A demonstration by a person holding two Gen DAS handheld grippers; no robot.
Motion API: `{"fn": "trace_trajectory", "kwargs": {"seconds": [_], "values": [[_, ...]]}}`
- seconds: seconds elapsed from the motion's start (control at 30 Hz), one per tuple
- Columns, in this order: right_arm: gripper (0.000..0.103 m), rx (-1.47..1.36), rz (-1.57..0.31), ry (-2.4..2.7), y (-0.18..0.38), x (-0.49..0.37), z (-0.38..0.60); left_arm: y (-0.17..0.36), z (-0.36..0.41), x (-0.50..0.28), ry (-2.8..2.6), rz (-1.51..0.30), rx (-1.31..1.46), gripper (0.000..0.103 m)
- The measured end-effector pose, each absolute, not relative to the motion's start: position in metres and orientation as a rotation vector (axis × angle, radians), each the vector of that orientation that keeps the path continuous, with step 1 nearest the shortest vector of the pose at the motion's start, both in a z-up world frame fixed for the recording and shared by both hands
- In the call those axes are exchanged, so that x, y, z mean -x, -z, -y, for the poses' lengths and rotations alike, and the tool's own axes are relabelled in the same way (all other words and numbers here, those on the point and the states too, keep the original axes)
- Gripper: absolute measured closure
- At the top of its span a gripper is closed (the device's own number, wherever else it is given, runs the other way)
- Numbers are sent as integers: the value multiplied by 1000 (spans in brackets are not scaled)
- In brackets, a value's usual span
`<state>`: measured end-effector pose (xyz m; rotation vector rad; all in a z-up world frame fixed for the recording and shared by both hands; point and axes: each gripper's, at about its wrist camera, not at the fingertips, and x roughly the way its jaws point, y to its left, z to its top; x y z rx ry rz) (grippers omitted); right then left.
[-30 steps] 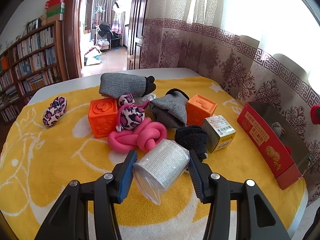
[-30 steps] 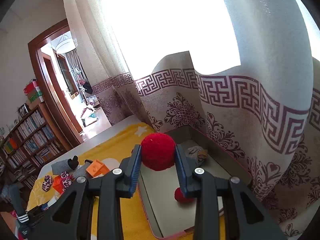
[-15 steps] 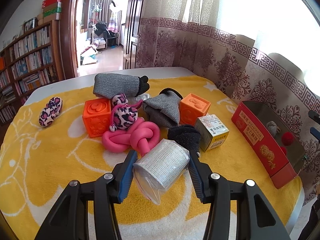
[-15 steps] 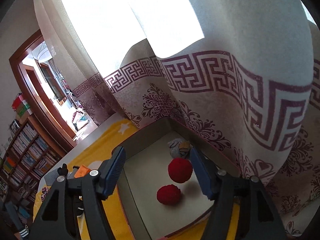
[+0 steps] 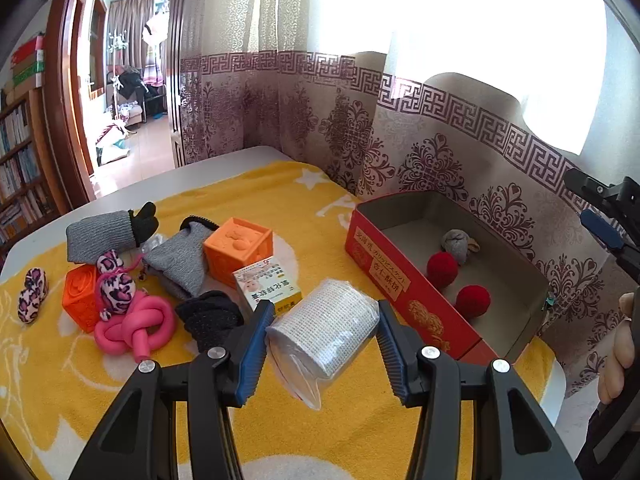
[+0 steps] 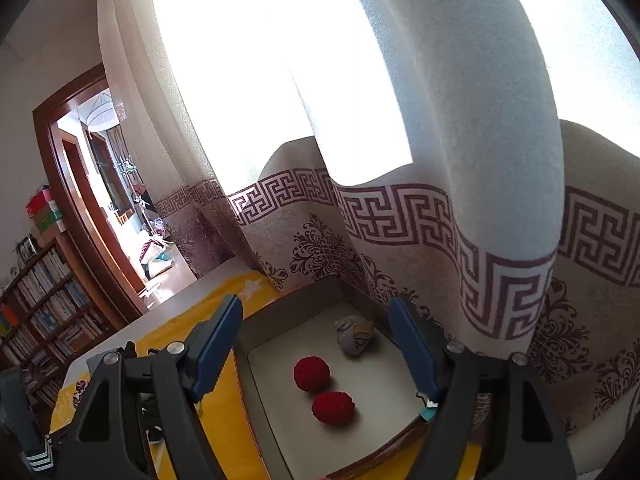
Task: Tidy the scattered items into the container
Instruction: 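Lower the tape roll into the red tin and open the left gripper, then move both grippers back from the tin toward the toy pile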
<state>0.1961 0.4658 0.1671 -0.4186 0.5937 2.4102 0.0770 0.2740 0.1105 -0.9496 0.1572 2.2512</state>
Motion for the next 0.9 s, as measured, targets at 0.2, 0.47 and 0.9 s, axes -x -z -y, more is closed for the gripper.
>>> {"fn": "trace_trajectory", "kwargs": {"seconds": [0.2,0.47,0.9], "values": [[24,376,-572,-2366,-171,-203,-473,-117,-342,-99,-2105,-223,906,50],[24,335,-527,-2339,-178,-210,-474,-120,-401,-122,-1935,-294,838,22],[23,371,-541,-2367,-172,-202,-467,-116,-349,-94,-2058,-174,895,15]]}}
